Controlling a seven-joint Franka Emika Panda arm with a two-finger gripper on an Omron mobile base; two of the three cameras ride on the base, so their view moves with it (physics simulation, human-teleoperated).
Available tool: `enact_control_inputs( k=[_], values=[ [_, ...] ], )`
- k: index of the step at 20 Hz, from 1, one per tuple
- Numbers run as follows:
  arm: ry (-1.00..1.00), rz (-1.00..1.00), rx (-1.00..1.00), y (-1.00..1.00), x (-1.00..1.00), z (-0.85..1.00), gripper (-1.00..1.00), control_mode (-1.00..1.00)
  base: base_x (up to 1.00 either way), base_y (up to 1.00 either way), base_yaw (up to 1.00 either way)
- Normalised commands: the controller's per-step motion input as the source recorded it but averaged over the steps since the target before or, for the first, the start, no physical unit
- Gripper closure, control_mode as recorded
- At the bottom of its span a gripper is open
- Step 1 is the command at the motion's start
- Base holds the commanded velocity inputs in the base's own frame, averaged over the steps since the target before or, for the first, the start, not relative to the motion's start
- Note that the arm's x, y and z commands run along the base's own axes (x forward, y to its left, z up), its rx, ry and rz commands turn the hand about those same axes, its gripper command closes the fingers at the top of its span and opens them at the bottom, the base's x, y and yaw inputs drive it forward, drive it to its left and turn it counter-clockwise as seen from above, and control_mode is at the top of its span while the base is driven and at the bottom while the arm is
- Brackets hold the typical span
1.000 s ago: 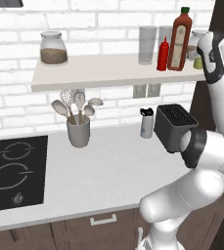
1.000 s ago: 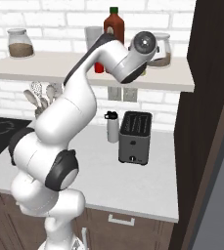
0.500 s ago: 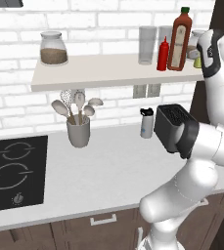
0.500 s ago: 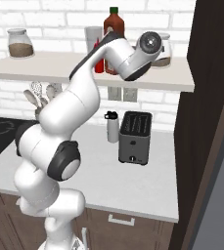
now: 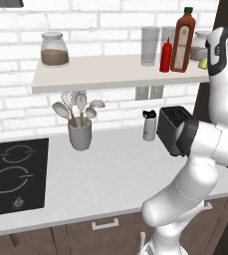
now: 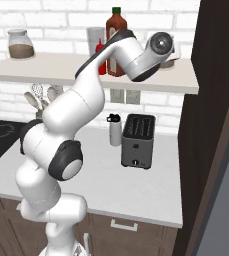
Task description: Put the shaker and condiment bottle from the counter next to their counterparts in the cabinet.
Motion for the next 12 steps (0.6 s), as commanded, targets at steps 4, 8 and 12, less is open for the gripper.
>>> enact_control_inputs(
  k=[4,8,12],
  values=[
    [0.00,0.00,0.00,-0.11,0.00,-0.05,-1.00,-1.00,0.00,0.00,0.00],
    [0.00,0.03,0.00,0.00,-0.03,-0.19,-1.00,-1.00,0.00,0.00,0.00],
    [-0.01,0.12,0.00,0.07,-0.02,-0.14,-1.00,-1.00,0.00,0.00,0.00]
  ],
)
